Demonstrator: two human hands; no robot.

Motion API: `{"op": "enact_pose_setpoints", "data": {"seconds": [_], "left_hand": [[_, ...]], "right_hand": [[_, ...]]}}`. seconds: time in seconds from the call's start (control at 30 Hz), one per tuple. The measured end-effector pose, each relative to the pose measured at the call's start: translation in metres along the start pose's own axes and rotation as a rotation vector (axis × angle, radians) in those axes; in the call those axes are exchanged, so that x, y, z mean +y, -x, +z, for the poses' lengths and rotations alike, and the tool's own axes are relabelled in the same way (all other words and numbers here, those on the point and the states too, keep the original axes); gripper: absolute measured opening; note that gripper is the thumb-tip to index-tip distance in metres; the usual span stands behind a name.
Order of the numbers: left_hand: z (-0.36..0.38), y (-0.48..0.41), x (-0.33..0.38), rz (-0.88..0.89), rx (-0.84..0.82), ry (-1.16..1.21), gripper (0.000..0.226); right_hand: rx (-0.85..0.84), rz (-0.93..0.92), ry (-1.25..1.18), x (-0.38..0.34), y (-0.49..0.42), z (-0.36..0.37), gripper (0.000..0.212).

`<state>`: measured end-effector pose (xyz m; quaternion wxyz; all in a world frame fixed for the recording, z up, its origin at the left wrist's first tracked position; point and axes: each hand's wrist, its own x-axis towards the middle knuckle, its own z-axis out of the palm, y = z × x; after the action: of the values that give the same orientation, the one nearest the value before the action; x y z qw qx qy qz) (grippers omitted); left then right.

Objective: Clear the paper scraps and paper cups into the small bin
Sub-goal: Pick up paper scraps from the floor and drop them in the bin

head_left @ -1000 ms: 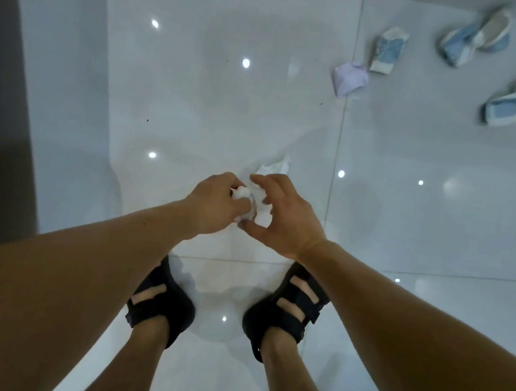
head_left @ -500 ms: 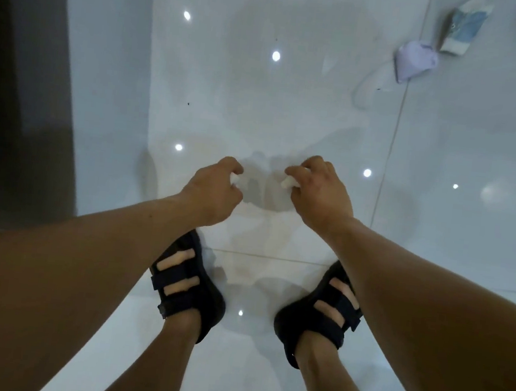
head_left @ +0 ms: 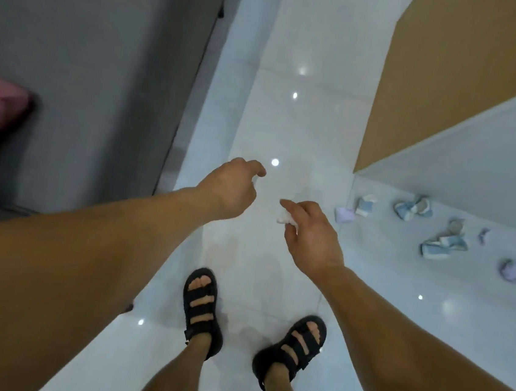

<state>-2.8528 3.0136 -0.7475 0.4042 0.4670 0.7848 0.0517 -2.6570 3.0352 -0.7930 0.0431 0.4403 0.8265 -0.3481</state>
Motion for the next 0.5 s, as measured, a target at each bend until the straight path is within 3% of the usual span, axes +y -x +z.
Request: {"op": "enact_pose_setpoints", "data": {"seconds": [0.23,0.5], "left_hand": [[-0.147,0.126,0.033,-0.059,0.189,0.040,0.041],[-0.210,0.310,0.045,-0.263,0.418,0.125,0.040]], "right_hand": [[0.024,-0.170,-0.025,-0.165,0.038,-0.128,0.043],[-0.121,-0.419,0.169,-0.281,0.115,-0.209,0.045]]}}
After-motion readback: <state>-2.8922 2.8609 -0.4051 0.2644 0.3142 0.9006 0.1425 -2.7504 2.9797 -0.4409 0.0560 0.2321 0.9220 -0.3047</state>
